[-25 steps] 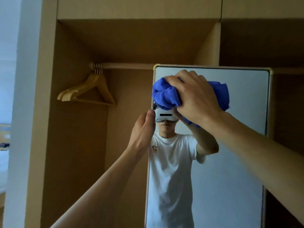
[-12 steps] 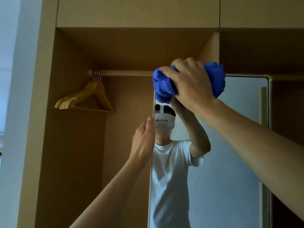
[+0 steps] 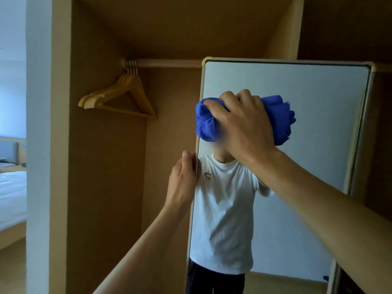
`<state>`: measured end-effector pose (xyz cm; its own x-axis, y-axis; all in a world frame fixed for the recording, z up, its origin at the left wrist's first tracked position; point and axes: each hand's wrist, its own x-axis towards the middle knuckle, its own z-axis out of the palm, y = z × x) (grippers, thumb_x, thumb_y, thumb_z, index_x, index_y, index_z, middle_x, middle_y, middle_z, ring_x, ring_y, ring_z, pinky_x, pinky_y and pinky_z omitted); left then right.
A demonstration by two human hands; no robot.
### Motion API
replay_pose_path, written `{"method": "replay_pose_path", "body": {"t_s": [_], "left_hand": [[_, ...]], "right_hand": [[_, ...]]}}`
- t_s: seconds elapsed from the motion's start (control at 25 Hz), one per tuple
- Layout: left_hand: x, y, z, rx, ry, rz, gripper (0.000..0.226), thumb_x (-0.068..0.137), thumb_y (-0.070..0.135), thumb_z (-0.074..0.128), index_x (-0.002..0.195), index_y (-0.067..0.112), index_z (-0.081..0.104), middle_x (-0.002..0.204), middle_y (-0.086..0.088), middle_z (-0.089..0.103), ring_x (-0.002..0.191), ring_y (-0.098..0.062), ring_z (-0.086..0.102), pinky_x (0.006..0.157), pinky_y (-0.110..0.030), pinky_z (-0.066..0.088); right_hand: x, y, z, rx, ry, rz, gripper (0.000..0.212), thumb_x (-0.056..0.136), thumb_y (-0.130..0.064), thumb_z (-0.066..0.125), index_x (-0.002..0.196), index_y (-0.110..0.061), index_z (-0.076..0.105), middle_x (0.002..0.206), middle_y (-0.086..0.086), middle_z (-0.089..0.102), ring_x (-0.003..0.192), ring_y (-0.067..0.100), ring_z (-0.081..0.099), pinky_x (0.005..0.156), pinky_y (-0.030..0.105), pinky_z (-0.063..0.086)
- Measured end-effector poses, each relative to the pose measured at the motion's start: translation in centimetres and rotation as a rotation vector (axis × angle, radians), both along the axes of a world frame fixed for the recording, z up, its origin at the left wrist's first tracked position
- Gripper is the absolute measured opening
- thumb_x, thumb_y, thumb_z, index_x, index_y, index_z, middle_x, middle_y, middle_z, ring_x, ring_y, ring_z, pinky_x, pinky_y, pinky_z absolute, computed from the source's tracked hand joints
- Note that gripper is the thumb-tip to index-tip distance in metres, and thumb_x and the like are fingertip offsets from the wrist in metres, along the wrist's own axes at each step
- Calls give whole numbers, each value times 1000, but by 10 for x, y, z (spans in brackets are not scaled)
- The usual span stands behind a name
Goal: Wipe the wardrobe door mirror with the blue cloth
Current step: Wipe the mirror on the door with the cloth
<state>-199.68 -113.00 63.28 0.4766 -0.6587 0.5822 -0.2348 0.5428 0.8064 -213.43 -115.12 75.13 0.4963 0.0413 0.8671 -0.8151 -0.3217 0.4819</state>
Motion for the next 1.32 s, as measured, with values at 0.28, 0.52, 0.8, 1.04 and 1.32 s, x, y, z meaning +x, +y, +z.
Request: {"method": "replay_pose_path", "body": {"t_s": [0.28, 0.52, 0.8, 1.04, 1.32], "left_hand": [[-8, 7, -44, 64, 78, -24, 60, 109, 49, 19, 92, 22, 70, 102, -15, 75, 97, -25, 70, 93, -49, 54], [-10, 11, -90, 139, 138, -49, 56, 110, 46, 19, 98, 26, 69, 96, 0, 78, 98, -13, 74, 89, -31, 54], [1, 4, -142, 221, 174, -83, 57, 111, 41, 24, 100, 7, 68, 90, -11, 74, 87, -20, 68, 85, -37, 54], [6, 6, -187, 276, 254, -160, 55, 111, 40, 27, 100, 5, 69, 94, -6, 75, 88, -17, 70, 84, -38, 56], [7, 8, -244, 411, 294, -115, 49, 109, 43, 33, 107, 10, 70, 105, -6, 74, 98, -18, 70, 88, -33, 55]], "right_hand": [[-2, 2, -88, 59, 18, 54, 49, 88, -22, 67, 136, -19, 54, 116, 9, 62, 100, 32, 56, 87, 43, 40], [-4, 4, -149, 171, 36, 46, 55, 86, -24, 70, 137, -18, 53, 123, 12, 62, 107, 34, 57, 92, 44, 43], [1, 6, -224, 244, 12, 45, 51, 91, -16, 53, 141, -18, 51, 128, 12, 60, 106, 34, 57, 97, 47, 43], [-2, 14, -293, 358, 25, 44, 53, 91, -15, 57, 143, -19, 50, 131, 13, 58, 110, 34, 55, 98, 47, 37], [-4, 18, -372, 460, 71, 3, 55, 91, -28, 65, 144, -20, 50, 131, 12, 59, 109, 32, 54, 97, 46, 42]]}}
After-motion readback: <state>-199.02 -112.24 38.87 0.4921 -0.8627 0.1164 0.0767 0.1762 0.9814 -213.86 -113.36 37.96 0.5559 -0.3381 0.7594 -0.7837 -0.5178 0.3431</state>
